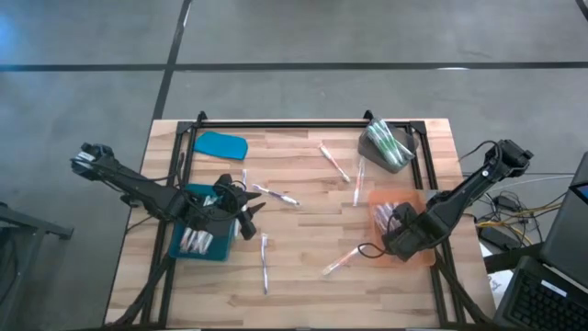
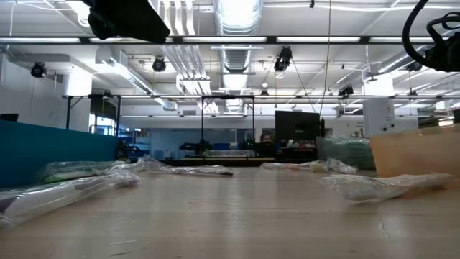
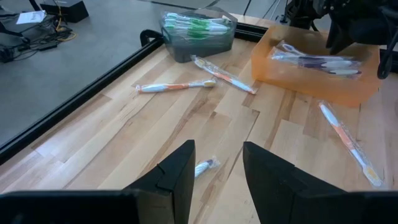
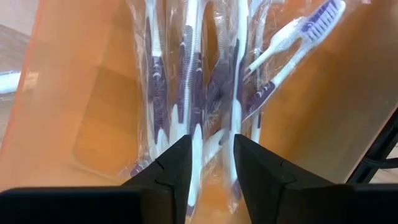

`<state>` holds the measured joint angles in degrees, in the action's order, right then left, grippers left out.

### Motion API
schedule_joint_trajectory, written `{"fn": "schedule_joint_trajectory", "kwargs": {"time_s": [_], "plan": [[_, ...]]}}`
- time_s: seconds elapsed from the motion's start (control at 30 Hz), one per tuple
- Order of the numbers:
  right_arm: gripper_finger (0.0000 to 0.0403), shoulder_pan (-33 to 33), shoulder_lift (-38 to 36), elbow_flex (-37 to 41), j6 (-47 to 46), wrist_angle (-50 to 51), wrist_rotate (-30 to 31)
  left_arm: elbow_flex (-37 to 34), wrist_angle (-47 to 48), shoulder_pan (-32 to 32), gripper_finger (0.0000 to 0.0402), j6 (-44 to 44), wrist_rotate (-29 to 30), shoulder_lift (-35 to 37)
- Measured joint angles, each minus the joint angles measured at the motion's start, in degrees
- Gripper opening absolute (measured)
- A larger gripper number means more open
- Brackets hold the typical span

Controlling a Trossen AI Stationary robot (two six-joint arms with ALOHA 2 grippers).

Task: Pick & Place Toothbrushes
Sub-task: Put the purple toothbrush into the orange bin, then put the orange toothbrush into the blue bin

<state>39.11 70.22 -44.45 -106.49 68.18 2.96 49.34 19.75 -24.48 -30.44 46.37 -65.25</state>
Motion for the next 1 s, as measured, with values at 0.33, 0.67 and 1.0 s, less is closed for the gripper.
{"fn": "schedule_joint_trajectory", "kwargs": {"time_s": [0.33,0.67,1.0], "plan": [[0.0154,-0.02,-1.29,-2.05,2.30,0.11,1.85,-0.01,0.02,0.00,0.0140,-0.33,0.01,0.00],[0.0169,-0.15,-1.41,-8.39,14.22,-2.55,17.84,-0.02,0.01,0.01,0.0140,-1.53,0.00,0.00],[0.0156,-0.13,-1.45,-9.97,73.34,-28.34,31.15,-0.02,0.00,0.01,0.0140,-0.49,0.02,0.00]]}}
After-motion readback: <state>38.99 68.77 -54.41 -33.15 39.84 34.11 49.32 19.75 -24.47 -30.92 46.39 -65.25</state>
